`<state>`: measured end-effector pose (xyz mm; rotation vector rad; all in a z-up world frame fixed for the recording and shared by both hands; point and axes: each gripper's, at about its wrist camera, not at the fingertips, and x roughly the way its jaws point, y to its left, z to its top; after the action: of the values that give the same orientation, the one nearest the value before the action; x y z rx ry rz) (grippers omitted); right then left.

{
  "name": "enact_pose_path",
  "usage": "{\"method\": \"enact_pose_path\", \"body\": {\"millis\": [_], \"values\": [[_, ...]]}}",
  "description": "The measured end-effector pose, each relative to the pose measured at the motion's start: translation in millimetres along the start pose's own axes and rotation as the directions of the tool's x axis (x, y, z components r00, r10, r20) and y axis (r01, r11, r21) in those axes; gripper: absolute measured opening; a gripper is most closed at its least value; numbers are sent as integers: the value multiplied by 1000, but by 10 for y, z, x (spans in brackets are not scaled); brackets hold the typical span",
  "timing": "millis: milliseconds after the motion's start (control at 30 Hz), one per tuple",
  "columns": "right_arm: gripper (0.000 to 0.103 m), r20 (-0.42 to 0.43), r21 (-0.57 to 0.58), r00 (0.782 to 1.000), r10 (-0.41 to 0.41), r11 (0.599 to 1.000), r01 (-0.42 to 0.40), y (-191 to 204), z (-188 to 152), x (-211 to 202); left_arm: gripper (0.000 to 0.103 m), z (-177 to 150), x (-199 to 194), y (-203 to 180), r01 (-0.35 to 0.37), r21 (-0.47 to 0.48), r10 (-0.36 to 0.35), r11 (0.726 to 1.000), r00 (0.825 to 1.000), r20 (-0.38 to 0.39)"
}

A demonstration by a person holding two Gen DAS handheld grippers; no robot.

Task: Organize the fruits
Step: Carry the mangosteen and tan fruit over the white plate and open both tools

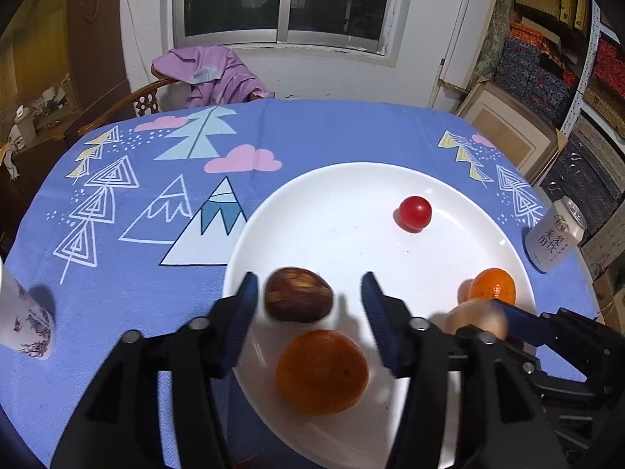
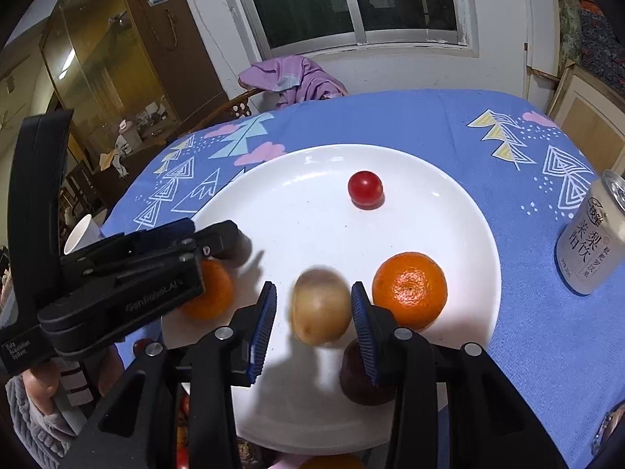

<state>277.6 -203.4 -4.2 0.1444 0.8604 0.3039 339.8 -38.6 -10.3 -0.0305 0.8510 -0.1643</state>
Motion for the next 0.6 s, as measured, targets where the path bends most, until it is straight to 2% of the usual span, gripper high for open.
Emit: {"method": "enact_pose_path", "body": {"millis": [67, 233, 333, 367, 400, 467, 600], "values": [[46, 4, 4, 1000, 5, 1000, -5, -14, 10, -10, 63, -14, -37, -4, 5, 11, -5, 1000, 1000, 8], [46, 26, 13, 1000, -2, 1000, 2, -5, -10, -181, 66, -68, -364, 139, 16, -24, -14, 1000, 999, 48], [46, 50, 21, 999, 4, 1000, -5, 22, -69, -395, 71, -244, -648, 344, -35, -38, 38, 999, 997, 74], [49, 58, 26, 998, 11, 1000, -13, 31, -102, -476, 73, -311, -715, 405, -59, -40, 62, 997, 995, 76], [60, 65, 34, 998, 21, 999, -24, 35, -145, -559, 73, -396, -785, 481, -90, -42, 93, 995, 993, 73], [70, 101, 65, 994, 38, 997, -44, 20, -282, -753, 73, -590, -916, 638, -120, -60, 124, 991, 990, 67], [71, 129, 106, 990, 52, 992, -65, -56, -605, -1022, 75, -994, -1003, 937, -122, -126, 125, 985, 992, 17]]}}
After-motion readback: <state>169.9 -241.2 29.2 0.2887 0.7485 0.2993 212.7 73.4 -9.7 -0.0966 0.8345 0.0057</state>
